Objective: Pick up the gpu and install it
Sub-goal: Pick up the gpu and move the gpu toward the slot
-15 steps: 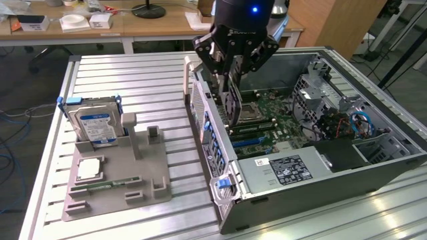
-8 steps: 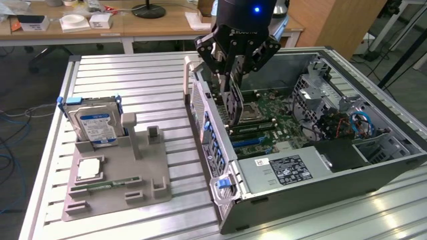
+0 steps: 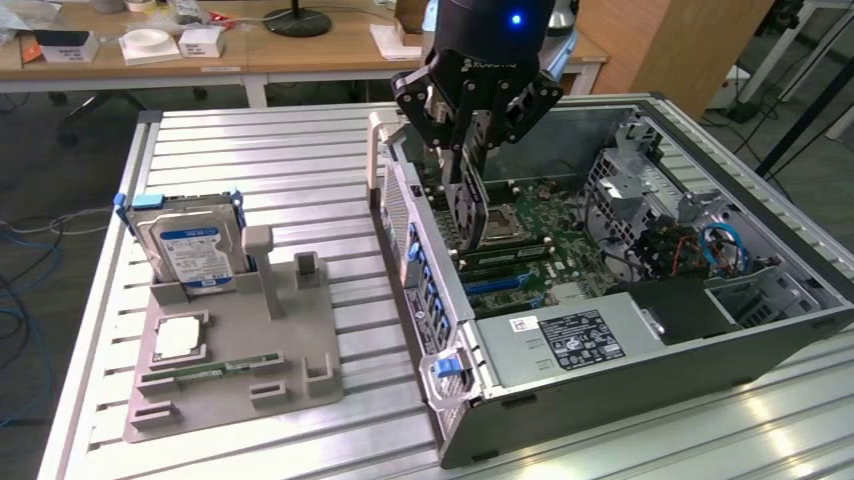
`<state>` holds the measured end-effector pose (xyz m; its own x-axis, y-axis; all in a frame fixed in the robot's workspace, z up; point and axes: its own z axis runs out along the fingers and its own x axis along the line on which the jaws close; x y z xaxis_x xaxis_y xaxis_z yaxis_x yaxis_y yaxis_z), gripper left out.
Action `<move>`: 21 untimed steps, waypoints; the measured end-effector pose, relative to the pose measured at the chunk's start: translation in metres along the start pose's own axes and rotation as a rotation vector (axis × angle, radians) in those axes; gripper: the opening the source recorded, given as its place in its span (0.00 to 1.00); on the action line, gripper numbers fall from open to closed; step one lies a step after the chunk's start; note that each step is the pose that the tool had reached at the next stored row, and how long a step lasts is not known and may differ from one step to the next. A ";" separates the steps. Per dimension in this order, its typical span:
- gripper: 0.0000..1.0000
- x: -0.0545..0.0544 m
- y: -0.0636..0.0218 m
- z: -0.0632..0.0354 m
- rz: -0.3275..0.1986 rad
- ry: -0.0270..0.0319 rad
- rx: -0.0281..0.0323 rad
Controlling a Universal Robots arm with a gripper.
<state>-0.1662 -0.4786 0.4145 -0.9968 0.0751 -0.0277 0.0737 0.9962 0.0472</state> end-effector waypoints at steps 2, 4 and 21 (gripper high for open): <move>0.26 0.000 0.0000 0.0000 0.000 0.0000 0.0001; 0.26 0.000 0.0000 0.0000 0.000 0.0001 0.0000; 0.26 -0.004 0.0003 0.0001 0.000 0.0000 0.0000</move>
<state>-0.1626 -0.4786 0.4145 -0.9968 0.0751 -0.0277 0.0738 0.9962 0.0472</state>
